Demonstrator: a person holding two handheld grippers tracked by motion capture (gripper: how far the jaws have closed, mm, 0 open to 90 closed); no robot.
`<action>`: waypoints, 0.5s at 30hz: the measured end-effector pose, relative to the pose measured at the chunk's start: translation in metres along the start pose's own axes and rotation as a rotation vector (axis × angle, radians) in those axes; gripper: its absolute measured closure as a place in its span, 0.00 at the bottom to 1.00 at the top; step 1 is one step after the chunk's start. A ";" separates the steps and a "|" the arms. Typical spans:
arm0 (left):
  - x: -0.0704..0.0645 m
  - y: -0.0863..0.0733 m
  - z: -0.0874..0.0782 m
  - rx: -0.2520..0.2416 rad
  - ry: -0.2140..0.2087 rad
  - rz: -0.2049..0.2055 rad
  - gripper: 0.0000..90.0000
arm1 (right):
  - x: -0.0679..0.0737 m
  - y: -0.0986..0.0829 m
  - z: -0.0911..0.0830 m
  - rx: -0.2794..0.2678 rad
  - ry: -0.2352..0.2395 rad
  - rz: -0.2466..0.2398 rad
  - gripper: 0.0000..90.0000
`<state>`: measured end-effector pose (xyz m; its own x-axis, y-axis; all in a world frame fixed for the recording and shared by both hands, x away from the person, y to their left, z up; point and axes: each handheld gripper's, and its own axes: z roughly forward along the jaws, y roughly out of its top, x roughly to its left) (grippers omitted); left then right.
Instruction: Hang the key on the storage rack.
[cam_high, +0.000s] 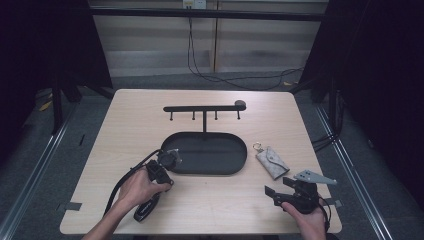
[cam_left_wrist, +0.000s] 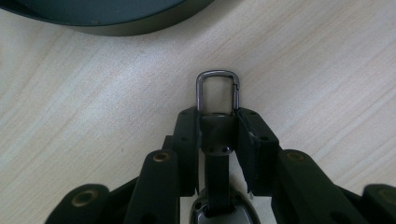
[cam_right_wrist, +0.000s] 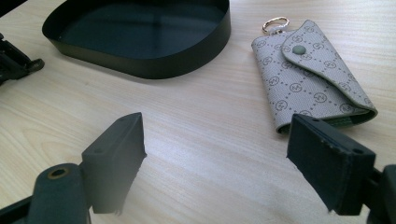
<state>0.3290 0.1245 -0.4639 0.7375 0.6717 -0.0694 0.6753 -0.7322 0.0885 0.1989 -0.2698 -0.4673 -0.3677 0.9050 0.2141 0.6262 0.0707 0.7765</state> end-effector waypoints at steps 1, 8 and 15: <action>0.001 0.000 0.000 -0.003 -0.008 0.003 0.78 | 0.000 0.000 0.000 0.001 -0.001 -0.001 0.21; 0.010 -0.001 -0.001 -0.004 -0.059 -0.007 0.78 | 0.000 0.000 0.001 0.007 -0.006 -0.001 0.20; 0.012 -0.002 -0.005 -0.007 -0.070 -0.003 0.78 | 0.000 0.000 0.001 0.009 -0.004 0.001 0.20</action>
<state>0.3365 0.1344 -0.4600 0.7344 0.6643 -0.1393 0.6776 -0.7292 0.0956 0.1998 -0.2693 -0.4681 -0.3647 0.9066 0.2125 0.6324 0.0737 0.7711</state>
